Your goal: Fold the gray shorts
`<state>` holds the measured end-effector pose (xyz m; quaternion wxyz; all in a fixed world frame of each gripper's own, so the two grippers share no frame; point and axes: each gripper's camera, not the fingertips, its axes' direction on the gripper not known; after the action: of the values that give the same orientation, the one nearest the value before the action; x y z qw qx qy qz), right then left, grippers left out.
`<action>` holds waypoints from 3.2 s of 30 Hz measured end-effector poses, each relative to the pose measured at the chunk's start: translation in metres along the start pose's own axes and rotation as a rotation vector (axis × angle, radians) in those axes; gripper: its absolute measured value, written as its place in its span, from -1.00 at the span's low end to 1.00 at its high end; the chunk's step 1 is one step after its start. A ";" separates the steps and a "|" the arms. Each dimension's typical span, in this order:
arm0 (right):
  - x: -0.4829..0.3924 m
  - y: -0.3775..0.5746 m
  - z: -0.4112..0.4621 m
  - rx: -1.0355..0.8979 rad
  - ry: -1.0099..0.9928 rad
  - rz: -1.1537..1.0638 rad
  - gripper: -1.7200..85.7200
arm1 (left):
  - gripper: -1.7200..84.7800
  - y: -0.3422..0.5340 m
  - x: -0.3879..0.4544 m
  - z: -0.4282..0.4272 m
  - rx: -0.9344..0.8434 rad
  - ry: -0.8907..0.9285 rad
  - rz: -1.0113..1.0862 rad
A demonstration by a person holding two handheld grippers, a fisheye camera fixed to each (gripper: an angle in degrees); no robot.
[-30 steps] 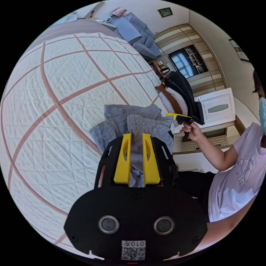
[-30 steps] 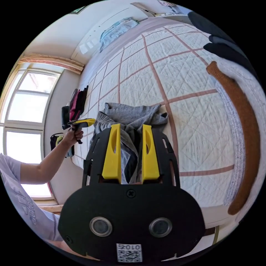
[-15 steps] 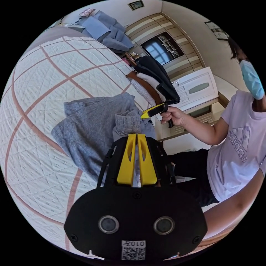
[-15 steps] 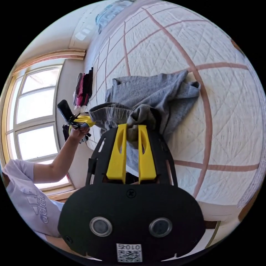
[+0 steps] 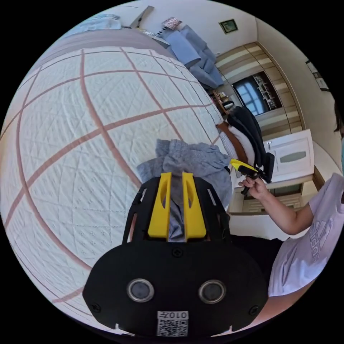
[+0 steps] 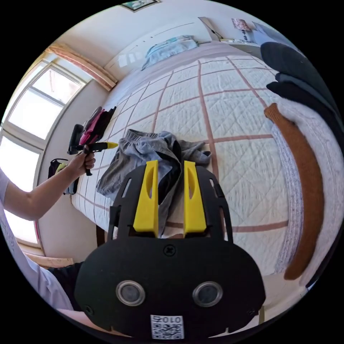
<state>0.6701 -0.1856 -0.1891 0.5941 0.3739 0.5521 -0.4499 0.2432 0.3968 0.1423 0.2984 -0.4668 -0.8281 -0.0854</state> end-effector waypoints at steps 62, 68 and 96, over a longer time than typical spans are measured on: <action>-0.096 0.011 0.047 -0.165 -0.335 -0.476 -0.86 | -0.86 0.108 -0.014 -0.090 -0.134 -0.121 0.625; -0.097 0.080 0.095 -0.333 -0.307 -0.343 -0.86 | -0.86 0.241 -0.055 0.064 -0.393 0.006 0.387; -0.088 0.070 0.104 -0.273 -0.365 0.218 -0.69 | -0.62 0.454 -0.153 0.129 0.262 0.441 -0.668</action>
<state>0.7711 -0.2504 -0.0940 0.7739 0.2603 0.4478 -0.3645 0.6229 0.5897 -0.1121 0.4815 -0.1015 -0.8539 -0.1693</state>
